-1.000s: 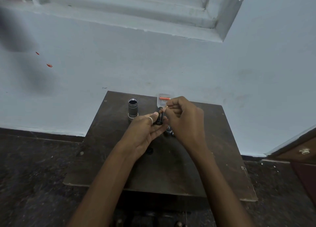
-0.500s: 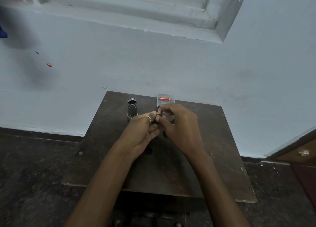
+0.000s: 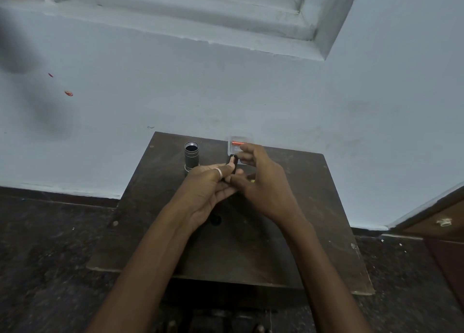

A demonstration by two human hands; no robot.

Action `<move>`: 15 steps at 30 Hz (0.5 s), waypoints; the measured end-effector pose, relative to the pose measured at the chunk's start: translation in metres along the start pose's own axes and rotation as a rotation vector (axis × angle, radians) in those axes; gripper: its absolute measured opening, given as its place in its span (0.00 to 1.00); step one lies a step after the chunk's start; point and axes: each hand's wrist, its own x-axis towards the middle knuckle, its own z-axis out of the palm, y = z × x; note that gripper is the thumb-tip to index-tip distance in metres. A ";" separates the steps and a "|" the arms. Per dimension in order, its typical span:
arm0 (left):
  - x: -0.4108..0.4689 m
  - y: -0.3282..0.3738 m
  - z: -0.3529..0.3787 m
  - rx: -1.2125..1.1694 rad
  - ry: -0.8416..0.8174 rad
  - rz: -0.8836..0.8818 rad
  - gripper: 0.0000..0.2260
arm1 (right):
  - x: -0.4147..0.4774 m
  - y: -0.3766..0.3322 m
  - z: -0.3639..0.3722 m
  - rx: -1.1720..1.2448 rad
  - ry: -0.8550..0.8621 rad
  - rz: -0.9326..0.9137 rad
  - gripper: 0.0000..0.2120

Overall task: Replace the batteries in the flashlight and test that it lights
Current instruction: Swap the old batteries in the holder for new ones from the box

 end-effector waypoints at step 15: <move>0.005 -0.005 0.002 0.135 0.008 0.024 0.06 | 0.003 0.005 -0.003 -0.068 -0.045 -0.026 0.31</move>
